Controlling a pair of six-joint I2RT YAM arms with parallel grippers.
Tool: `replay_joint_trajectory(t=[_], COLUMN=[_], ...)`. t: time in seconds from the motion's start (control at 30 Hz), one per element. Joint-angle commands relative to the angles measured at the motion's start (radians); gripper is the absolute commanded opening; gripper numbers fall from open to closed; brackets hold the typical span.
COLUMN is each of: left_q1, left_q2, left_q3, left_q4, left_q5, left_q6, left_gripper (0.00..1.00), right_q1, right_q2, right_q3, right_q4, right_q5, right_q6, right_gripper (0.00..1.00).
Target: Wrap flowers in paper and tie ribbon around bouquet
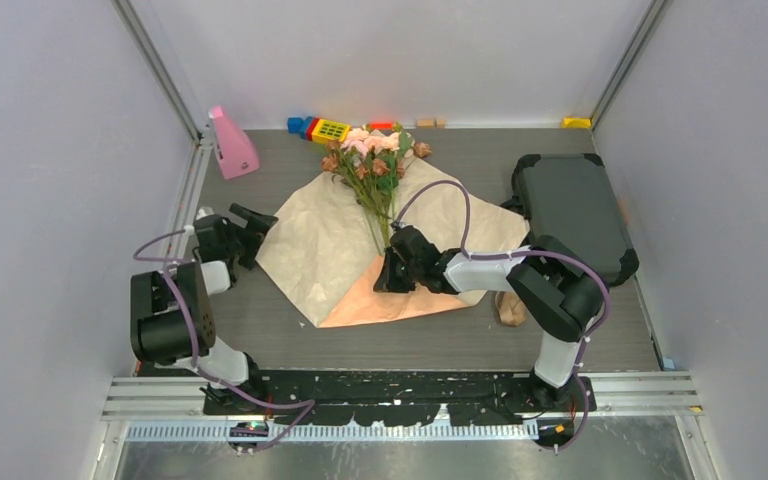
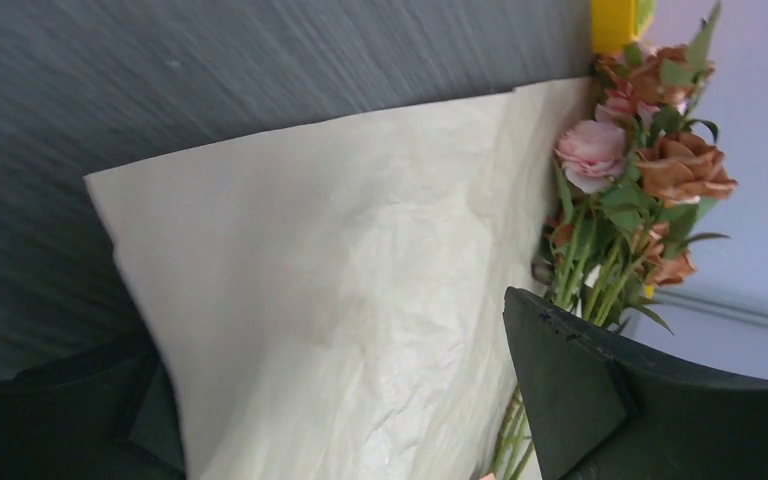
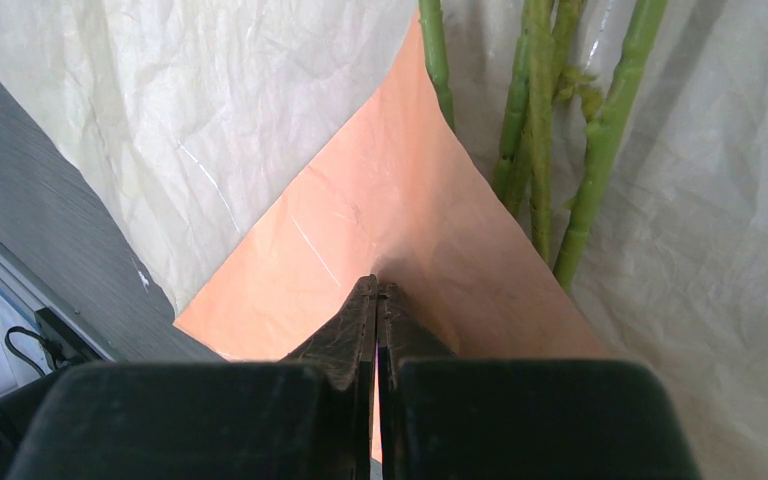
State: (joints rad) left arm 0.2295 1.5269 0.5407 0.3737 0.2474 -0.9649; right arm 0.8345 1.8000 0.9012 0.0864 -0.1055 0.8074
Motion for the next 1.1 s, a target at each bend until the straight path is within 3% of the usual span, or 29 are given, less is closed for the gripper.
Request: replay_joint_trajectory(t=[0.0, 0.17, 0.27, 0.4, 0.5, 0.57, 0.83, 1.07], left_q1=[0.001, -0.002, -0.04, -0.167, -0.249, -0.283, -0.298, -0.297], left_q2=[0.096, 0.017, -0.03, -0.077, -0.144, -0.2, -0.403, -0.461], left_q3=[-0.071, -0.136, -0.161, -0.133, -0.071, -0.026, 0.032, 0.095], left_q4=[0.103, 0.219, 0.213, 0.084, -0.123, -0.269, -0.641, -0.856], left_q5=[0.162, 0.24, 0.248, 0.164, 0.023, -0.085, -0.361, -0.472], left_q6=[-0.017, -0.007, 0.007, 0.051, 0.097, 0.124, 0.158, 0.17], left_gripper=[0.99, 0.92, 0.82, 0.47, 0.15, 0.01, 0.0, 0.0], right_q1=[0.006, 0.006, 0.006, 0.006, 0.006, 0.006, 0.049, 0.141], right_q2=[0.028, 0.03, 0.039, 0.04, 0.032, 0.026, 0.035, 0.074], right_q3=[-0.015, -0.007, -0.005, -0.001, -0.004, -0.006, 0.028, 0.113], right_q4=[-0.064, -0.069, -0.067, -0.076, -0.095, -0.118, -0.174, -0.218], right_q5=[0.035, 0.039, 0.037, 0.045, 0.056, 0.063, 0.041, 0.016], right_q6=[-0.032, -0.039, -0.036, -0.035, -0.038, -0.041, -0.057, -0.073], right_gripper=[0.02, 0.02, 0.02, 0.02, 0.02, 0.02, 0.02, 0.02])
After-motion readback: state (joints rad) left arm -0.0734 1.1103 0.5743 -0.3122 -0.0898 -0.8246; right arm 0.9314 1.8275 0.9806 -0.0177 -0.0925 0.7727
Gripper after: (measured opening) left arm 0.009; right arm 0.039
